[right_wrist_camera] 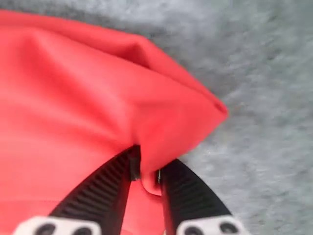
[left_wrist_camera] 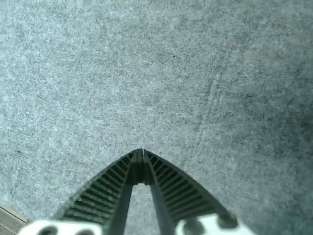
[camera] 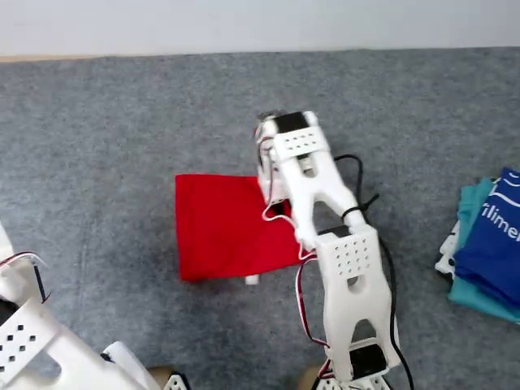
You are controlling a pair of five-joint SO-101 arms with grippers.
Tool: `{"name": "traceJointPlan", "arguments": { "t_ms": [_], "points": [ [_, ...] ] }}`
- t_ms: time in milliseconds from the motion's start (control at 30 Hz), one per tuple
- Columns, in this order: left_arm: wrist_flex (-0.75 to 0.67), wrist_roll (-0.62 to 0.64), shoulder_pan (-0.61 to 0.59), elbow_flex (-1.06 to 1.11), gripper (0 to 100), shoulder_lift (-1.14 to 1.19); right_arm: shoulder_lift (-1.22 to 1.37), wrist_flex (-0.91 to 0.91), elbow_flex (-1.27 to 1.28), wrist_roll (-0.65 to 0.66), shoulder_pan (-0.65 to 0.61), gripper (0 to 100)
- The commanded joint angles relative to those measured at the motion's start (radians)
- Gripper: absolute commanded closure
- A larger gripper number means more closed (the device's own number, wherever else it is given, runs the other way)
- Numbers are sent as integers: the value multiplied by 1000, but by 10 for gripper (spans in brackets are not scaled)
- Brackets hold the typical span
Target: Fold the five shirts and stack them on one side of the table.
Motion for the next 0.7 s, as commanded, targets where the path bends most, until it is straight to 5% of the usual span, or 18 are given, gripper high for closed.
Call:
{"name": "traceJointPlan", "arguments": {
  "t_ms": [0, 367, 667],
  "points": [
    [-20, -2, 3, -5, 996, -6, -94, -62, -28, 152, 82, 988],
    [-20, -3, 3, -5, 996, -6, -114, -334, -28, 661, 157, 988],
    [-14, -78, -2, -12, 997, -14, -90, -512, -117, 890, 157, 988]
  ]
}}
